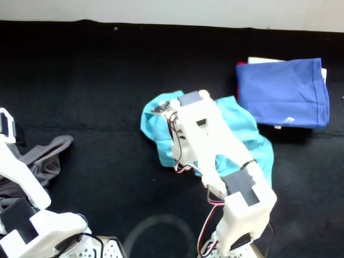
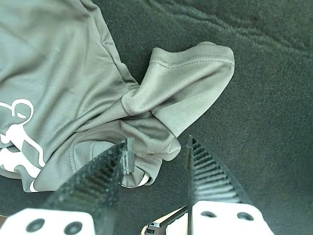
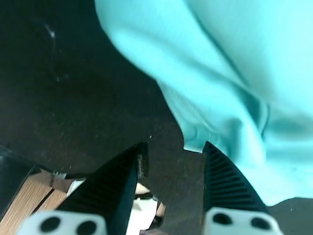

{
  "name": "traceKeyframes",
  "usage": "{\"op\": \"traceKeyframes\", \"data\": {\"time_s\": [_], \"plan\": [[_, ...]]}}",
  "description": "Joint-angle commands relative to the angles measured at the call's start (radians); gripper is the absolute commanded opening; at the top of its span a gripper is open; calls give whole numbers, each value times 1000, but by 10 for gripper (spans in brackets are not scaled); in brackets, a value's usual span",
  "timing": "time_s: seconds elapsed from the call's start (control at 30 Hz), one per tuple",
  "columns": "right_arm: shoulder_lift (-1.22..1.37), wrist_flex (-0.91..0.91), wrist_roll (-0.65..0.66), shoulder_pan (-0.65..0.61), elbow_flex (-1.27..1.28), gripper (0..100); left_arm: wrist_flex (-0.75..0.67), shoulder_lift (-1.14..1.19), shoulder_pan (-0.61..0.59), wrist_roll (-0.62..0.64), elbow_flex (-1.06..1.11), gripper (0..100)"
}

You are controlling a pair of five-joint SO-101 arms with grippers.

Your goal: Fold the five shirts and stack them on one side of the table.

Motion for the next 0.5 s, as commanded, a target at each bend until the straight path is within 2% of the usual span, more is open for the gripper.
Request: {"op": "traceKeyframes", "data": {"time_s": [0.0,0.2,0.4,0.47], "plan": [[-107,36,6,15,-8,181,-11,-41,35,-8,-4,181],[-154,39,-21,31,30,181,-11,-41,36,-8,-4,181],[-153,-183,-190,117,189,181,-9,-41,33,-8,-4,181],[-153,-225,-210,120,231,181,-8,-41,33,-8,-4,181]]}}
